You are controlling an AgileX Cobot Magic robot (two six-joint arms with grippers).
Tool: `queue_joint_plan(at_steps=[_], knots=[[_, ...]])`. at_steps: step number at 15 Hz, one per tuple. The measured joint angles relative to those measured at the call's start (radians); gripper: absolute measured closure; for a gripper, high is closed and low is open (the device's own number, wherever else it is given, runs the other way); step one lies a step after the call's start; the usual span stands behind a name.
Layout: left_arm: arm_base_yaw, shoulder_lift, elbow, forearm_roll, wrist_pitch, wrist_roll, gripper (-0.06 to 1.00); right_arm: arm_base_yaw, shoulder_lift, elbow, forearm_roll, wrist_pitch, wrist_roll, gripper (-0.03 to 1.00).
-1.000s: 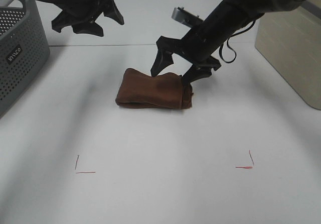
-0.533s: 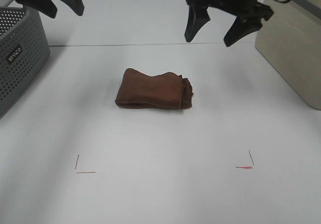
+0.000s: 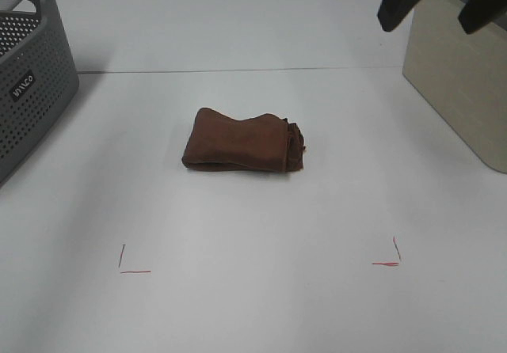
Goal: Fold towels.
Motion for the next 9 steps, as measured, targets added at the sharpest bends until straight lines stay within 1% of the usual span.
queue_joint_plan(at_steps=[3,5,8,9], knots=[[0.000,-0.258,0.234,0.001,0.003,0.001,0.38,0.000,-0.209,0.212,0.000,0.006,0.003,0.13],[0.000,-0.468,0.412,0.003,0.004,0.001,0.38,0.000,-0.346,0.354,0.000,0.008,0.003,0.13],[0.000,-0.787,0.642,0.003,0.007,0.001,0.38,0.000,-0.580,0.548,-0.001,0.008,0.003,0.13],[0.000,-0.846,0.677,0.003,0.007,0.001,0.38,0.000,-0.656,0.600,-0.001,0.009,0.003,0.13]])
